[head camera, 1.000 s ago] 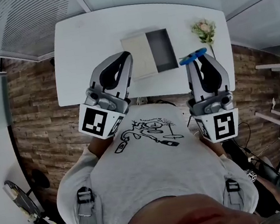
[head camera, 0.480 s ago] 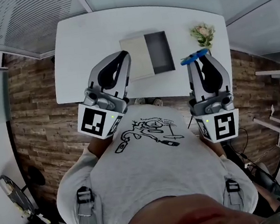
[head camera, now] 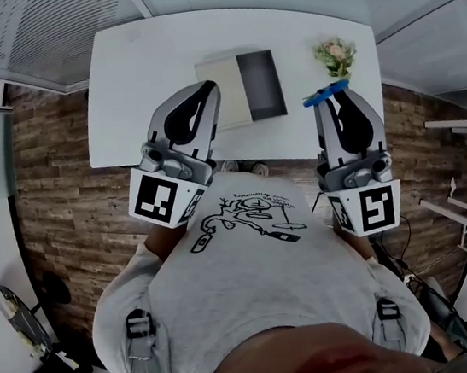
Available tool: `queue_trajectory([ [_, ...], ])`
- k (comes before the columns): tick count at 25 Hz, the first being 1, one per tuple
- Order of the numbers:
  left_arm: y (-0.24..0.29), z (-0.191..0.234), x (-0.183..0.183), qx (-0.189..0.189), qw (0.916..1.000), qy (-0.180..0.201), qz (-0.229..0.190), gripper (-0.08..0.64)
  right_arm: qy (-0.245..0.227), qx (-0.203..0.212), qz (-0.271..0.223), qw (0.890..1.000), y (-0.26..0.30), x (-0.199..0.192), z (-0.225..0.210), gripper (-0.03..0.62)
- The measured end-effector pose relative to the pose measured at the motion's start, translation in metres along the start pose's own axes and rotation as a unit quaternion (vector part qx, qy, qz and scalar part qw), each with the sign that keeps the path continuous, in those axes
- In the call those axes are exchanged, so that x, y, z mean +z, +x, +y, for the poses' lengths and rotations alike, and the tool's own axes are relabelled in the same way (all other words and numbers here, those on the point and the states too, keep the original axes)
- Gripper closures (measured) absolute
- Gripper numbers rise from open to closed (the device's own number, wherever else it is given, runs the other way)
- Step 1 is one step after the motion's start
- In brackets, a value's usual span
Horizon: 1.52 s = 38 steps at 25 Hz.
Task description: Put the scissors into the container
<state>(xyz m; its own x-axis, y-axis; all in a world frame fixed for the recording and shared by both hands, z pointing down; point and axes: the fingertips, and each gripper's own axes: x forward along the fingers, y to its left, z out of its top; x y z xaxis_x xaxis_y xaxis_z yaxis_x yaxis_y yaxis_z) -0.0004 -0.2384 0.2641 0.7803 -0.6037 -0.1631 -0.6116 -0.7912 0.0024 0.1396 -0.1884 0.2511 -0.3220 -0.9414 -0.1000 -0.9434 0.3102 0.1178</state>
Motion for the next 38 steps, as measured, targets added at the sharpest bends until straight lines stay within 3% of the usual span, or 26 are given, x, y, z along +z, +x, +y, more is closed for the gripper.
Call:
queue_trajectory([
  [20, 0.000, -0.003, 0.002, 0.002, 1.0000, -0.008, 0.001, 0.540, 0.011, 0.019, 0.042, 0.999, 0.018, -0.037, -0.004, 0.512],
  [38, 0.008, 0.002, -0.002, 0.015, 0.9998, -0.007, 0.008, 0.540, 0.032, 0.034, 0.134, 0.990, 0.050, -0.133, -0.012, 0.512],
])
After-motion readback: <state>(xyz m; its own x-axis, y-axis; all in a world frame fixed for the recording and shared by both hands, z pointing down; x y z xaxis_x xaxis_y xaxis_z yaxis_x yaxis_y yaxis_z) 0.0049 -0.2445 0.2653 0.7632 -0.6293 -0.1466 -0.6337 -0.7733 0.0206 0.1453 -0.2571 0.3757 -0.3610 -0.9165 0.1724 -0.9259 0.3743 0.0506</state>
